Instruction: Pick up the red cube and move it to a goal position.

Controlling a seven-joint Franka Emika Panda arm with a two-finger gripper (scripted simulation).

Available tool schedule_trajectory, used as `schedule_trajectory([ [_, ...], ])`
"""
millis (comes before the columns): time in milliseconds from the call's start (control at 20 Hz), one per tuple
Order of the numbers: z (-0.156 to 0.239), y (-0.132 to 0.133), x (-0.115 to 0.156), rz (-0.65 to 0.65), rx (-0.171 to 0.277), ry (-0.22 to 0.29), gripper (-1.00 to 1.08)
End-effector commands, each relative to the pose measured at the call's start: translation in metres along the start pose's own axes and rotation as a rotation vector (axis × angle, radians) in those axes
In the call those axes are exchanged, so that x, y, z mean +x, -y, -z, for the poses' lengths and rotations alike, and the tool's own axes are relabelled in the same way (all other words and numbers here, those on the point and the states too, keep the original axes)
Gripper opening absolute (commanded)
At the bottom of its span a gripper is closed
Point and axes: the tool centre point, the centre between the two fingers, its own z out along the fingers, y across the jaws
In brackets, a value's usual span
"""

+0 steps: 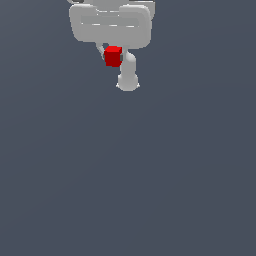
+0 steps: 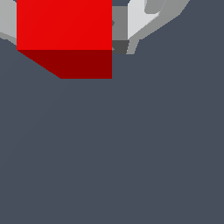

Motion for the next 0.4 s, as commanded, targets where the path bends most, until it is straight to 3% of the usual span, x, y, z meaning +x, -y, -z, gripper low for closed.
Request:
schedule_trajectory([
  [0,0.0052,-0.0014,-0.0013,0.000,0.000,0.001,-1.00],
  [350,0.0029,-0.0004,0.0005,0.001,-0.001,0.001,-1.00],
])
